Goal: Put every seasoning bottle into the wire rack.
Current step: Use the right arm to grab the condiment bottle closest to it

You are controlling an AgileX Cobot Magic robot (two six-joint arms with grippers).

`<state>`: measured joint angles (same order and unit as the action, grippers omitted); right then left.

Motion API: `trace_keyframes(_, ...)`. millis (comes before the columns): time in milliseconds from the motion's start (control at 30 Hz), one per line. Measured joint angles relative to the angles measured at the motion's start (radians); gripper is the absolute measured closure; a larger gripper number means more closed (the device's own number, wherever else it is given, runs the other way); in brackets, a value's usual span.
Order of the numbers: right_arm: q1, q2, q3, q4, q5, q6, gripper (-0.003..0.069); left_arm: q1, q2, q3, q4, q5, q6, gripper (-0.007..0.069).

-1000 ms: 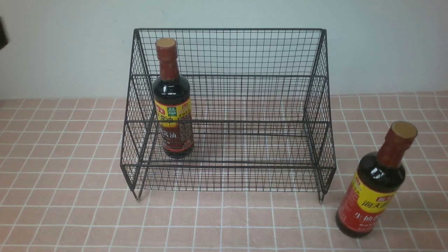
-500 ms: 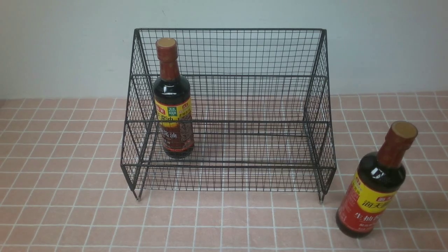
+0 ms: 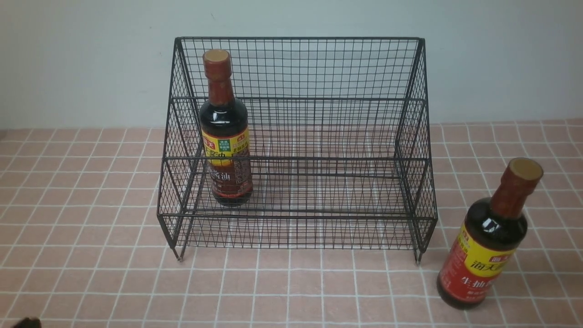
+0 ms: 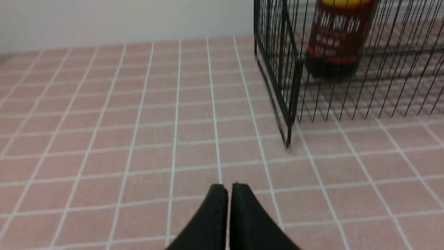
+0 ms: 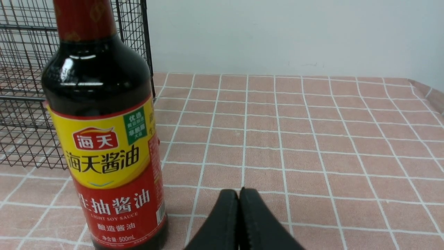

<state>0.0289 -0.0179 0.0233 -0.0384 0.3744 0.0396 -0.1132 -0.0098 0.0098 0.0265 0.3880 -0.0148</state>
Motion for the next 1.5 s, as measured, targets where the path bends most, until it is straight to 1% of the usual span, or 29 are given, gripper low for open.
trace_keyframes(1033, 0.0, 0.0, 0.0, 0.0, -0.001, 0.0, 0.0673, 0.0, -0.002, 0.015, -0.014, -0.002, 0.0, 0.0631)
trace_keyframes(1100, 0.0, 0.0, 0.002, 0.003, -0.036, 0.0, 0.0673, 0.0, -0.002, 0.015, -0.014, -0.002, 0.0, 0.0631)
trace_keyframes(1167, 0.0, 0.0, 0.005, 0.024, -0.106, 0.0, 0.0673, 0.0, -0.002, 0.015, -0.014, -0.002, 0.0, 0.0631)
trace_keyframes(1200, 0.0, 0.0, 0.006, 0.046, -0.191, 0.0, 0.0673, 0.0, -0.002, 0.015, -0.014, -0.002, 0.0, 0.0631)
trace_keyframes(1233, 0.0, 0.0, 0.006, 0.05, -0.191, 0.0, 0.0673, 0.0, -0.002, 0.015, -0.014, -0.002, 0.0, 0.0631)
trace_keyframes(1267, 0.0, 0.0, 0.006, 0.084, -0.283, 0.001, 0.0673, 0.0, -0.002, 0.015, -0.014, -0.002, 0.0, 0.0631)
trace_keyframes(1333, 0.0, 0.0, 0.006, 0.149, -0.413, 0.018, 0.0673, 0.0, -0.002, 0.015, -0.014, -0.002, 0.0, 0.0631)
trace_keyframes(1400, 0.0, 0.0, 0.006, 0.199, -0.477, 0.03, 0.0673, 0.0, -0.002, 0.015, -0.014, -0.002, 0.0, 0.0631)
trace_keyframes(1500, 0.0, 0.0, 0.006, 0.225, -0.522, 0.035, 0.0673, 0.0, -0.002, 0.015, -0.014, -0.002, 0.0, 0.0631)
